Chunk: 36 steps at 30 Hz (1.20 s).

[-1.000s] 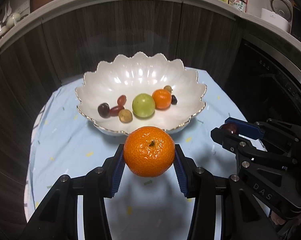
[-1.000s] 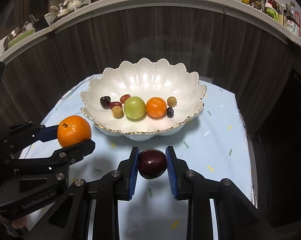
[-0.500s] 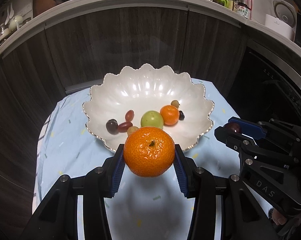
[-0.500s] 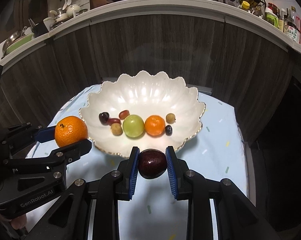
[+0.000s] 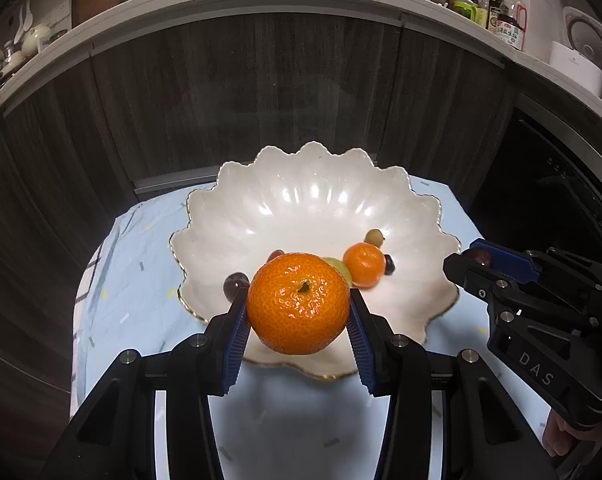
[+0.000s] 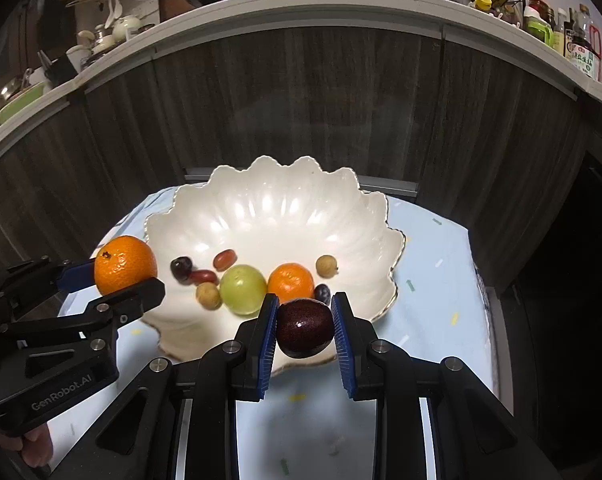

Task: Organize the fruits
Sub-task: 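Carry the mandarin in the left gripper and cherry in the right gripper over the bowl, then open both grippers to drop the mandarin and cherry into the bowl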

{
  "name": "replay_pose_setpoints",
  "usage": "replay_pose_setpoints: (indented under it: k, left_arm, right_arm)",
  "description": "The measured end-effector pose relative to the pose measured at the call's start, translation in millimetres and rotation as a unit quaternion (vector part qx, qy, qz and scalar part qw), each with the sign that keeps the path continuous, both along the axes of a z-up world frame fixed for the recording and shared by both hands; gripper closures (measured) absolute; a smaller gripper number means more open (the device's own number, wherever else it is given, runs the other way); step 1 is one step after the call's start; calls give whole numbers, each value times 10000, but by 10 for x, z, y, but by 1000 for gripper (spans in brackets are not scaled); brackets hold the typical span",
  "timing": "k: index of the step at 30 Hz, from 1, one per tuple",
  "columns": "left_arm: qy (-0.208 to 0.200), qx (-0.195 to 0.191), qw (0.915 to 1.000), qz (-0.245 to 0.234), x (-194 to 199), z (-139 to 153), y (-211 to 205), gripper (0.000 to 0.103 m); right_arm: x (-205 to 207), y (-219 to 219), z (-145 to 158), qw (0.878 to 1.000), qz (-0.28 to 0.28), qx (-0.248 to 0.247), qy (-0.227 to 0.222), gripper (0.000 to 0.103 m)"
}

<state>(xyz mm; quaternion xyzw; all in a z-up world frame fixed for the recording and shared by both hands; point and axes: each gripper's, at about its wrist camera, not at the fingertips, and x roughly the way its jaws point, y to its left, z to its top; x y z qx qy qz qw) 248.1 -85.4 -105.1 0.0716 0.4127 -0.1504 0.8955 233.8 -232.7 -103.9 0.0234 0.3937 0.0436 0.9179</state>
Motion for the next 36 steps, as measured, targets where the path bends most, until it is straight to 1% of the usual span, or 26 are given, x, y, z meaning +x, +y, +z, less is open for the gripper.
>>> replay_pose_setpoints:
  k: [20, 29, 35, 36]
  left_arm:
    - [92, 68, 9997, 198, 456, -172, 4, 57]
    - [254, 91, 9994, 210, 526, -267, -30, 56]
    - [367, 126, 9991, 183, 538, -306, -26, 56]
    - [375, 122, 9990, 188, 535, -307, -20, 52]
  right_arm:
    - [461, -111, -222, 9994, -267, 11, 231, 75]
    - [537, -142, -315, 9989, -314, -10, 357, 75]
    - [541, -127, -320, 9988, -341, -80, 346, 74]
    - [540, -120, -319, 9988, -336, -87, 343, 74]
